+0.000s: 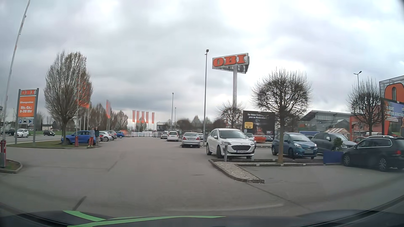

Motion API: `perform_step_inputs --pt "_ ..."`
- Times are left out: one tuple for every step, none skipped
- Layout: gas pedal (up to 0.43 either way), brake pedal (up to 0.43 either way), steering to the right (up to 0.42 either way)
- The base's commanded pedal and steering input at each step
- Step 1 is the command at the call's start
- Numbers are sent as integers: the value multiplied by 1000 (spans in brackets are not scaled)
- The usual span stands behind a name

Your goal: Follow the waypoints while adhering to traffic rules and regulations

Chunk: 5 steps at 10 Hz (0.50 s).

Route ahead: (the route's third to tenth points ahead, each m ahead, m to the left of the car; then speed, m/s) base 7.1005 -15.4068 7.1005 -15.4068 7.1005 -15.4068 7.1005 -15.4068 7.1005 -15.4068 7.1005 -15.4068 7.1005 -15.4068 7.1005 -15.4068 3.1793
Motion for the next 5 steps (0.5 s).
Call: perform_step_inputs --pt "0 122 492" --pt "0 116 532" --pt "0 91 598" --pt "0 79 655" --pt "0 73 697"
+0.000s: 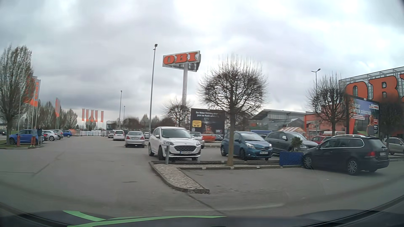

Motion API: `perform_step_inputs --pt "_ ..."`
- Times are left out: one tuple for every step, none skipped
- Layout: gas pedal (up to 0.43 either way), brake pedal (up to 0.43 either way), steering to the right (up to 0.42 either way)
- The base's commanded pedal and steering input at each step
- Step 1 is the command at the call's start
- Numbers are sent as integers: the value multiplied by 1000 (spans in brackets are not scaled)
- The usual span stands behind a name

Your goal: Follow the waypoints while adhering to traffic rules and regulations

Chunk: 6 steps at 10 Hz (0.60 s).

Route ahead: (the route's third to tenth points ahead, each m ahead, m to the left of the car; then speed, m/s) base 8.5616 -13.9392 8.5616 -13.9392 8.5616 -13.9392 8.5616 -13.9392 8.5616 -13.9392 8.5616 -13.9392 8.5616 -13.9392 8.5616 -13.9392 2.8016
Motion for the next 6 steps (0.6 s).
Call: perform_step_inputs --pt "0 61 708" --pt "0 6 723" --pt "0 0 750" --pt "0 0 775" --pt "0 0 783" --pt "0 0 783"
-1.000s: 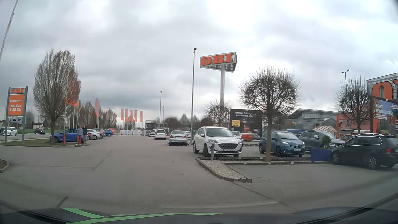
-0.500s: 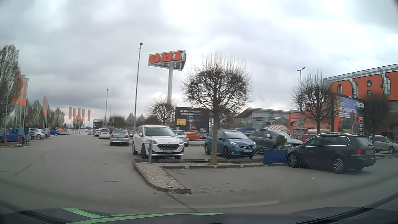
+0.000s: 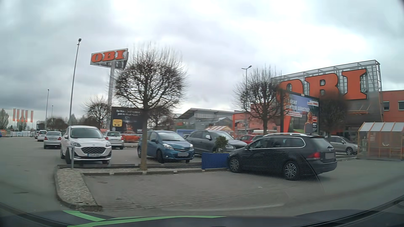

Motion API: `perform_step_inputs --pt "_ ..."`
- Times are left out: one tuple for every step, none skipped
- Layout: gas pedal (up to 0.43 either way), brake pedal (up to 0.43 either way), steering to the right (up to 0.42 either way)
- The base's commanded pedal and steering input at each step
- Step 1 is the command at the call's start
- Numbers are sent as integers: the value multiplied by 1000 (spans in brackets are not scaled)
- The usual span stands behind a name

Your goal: Follow the waypoints while adhering to traffic rules and regulations

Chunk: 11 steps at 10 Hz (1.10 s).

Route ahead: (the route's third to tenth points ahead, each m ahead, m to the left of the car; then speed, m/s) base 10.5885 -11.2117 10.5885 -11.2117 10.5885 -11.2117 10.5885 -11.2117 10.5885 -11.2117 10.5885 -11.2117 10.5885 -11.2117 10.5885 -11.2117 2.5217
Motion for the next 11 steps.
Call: perform_step_inputs --pt "0 0 780" --pt "0 0 779" --pt "8 0 778" --pt "28 0 776" --pt "59 0 767" --pt "87 0 752" --pt "87 0 732" --pt "98 0 706" --pt "98 0 680" --pt "110 0 657" --pt "110 0 640"
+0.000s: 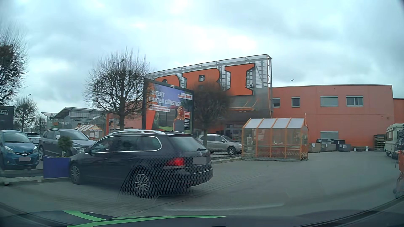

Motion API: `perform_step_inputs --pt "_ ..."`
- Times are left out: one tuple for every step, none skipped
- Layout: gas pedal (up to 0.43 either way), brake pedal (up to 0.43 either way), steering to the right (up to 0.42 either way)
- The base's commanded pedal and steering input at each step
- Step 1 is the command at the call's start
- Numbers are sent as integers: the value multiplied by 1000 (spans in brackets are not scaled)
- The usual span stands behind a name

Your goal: Follow the waypoints while adhering to traffic rules and regulations

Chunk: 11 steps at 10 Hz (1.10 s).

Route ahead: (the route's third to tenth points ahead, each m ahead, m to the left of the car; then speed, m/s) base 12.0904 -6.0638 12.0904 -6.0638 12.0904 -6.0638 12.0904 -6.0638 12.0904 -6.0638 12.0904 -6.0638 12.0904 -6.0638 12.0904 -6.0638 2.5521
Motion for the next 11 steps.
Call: perform_step_inputs --pt "110 0 621" --pt "110 0 595" --pt "110 0 570" --pt "110 0 547" --pt "110 0 529" --pt "110 0 509" --pt "110 0 487" --pt "110 0 455" --pt "110 0 430" --pt "110 0 395" --pt "98 0 361"
